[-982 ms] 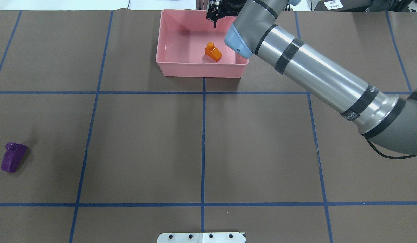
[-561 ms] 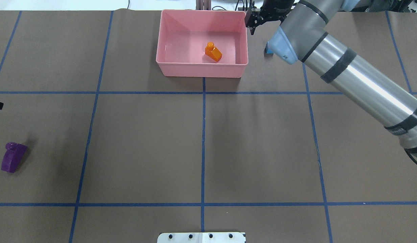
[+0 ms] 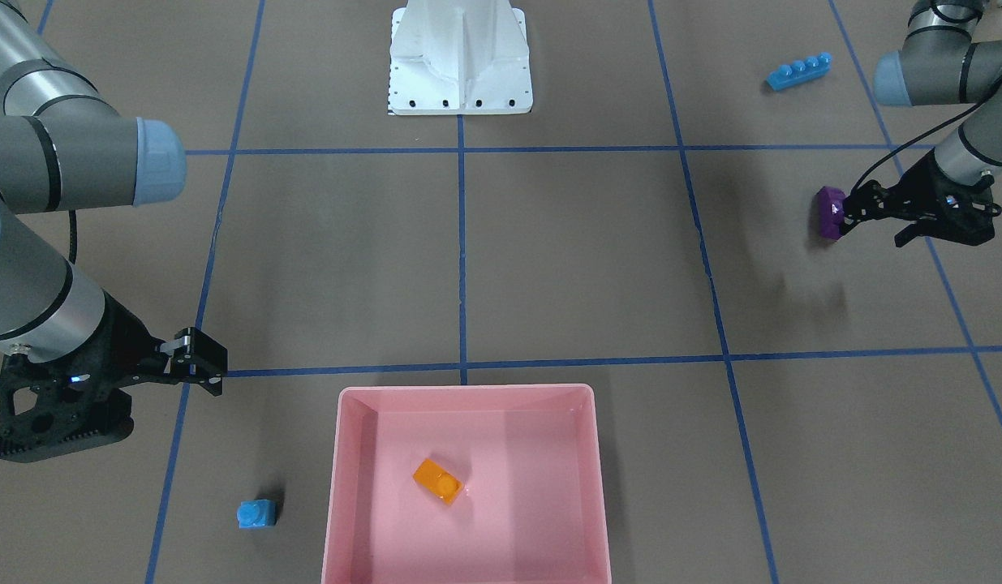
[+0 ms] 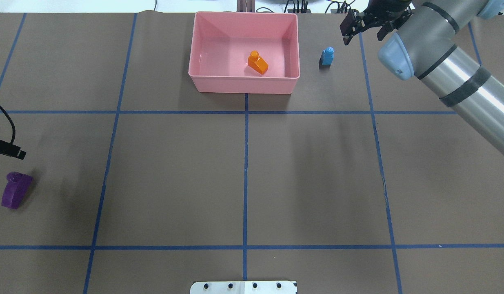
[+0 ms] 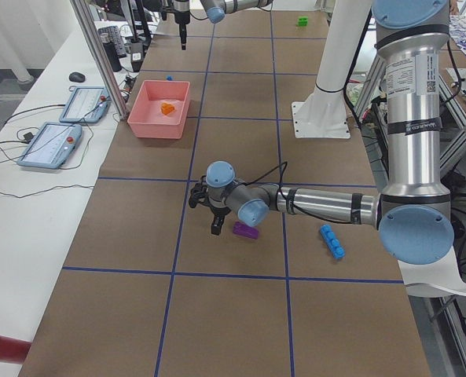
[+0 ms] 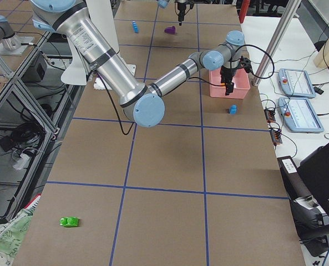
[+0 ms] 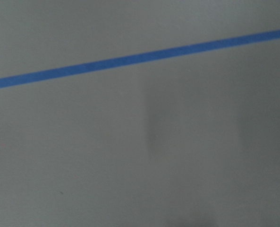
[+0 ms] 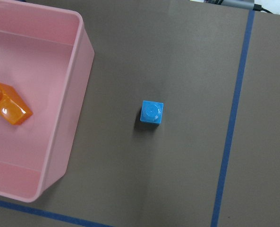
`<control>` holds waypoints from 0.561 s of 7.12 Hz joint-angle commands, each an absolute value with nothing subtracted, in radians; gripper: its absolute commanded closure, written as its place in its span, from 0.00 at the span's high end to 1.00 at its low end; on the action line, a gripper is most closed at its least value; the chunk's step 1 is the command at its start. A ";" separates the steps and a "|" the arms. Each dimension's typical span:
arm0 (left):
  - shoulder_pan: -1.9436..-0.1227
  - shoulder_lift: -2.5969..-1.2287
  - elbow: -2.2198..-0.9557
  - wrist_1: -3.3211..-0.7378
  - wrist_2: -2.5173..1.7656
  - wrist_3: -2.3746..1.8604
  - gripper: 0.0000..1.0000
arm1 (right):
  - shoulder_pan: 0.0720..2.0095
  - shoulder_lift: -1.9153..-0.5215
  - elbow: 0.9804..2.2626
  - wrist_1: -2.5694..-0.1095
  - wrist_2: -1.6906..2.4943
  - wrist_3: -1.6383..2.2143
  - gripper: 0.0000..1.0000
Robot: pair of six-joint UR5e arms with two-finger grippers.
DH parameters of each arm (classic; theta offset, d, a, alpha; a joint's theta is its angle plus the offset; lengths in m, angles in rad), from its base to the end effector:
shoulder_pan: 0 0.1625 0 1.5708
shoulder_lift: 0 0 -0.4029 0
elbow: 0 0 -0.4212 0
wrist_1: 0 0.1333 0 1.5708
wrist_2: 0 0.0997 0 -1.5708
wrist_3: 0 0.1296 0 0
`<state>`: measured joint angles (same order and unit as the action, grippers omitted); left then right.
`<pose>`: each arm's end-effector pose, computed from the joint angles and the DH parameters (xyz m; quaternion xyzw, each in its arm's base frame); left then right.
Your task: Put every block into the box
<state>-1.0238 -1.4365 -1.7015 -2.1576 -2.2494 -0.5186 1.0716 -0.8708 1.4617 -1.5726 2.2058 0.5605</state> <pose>0.2188 -0.4592 0.5926 0.0716 0.4123 0.1085 0.9017 -0.3096 -0.6857 0.2674 0.0870 -0.3972 -0.0627 0.9115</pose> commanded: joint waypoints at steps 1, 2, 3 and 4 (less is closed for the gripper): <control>-0.951 -1.379 -1.758 -2.158 -2.192 -0.517 0.63 | 1.072 -0.885 1.479 -1.574 2.207 0.557 1.00; -0.930 -1.378 -1.755 -2.157 -2.175 -0.517 0.61 | 1.072 -0.888 1.479 -1.574 2.207 0.557 1.00; -0.917 -1.378 -1.749 -2.157 -2.171 -0.517 0.61 | 1.072 -0.890 1.480 -1.574 2.206 0.557 1.00; -0.904 -1.378 -1.743 -2.155 -2.169 -0.515 0.61 | 1.072 -0.890 1.480 -1.574 2.206 0.557 1.00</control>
<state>-0.9223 -1.3789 -1.7486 -2.1566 -2.1753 -0.5166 1.0723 -0.8886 1.4794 -1.5738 2.2064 0.5569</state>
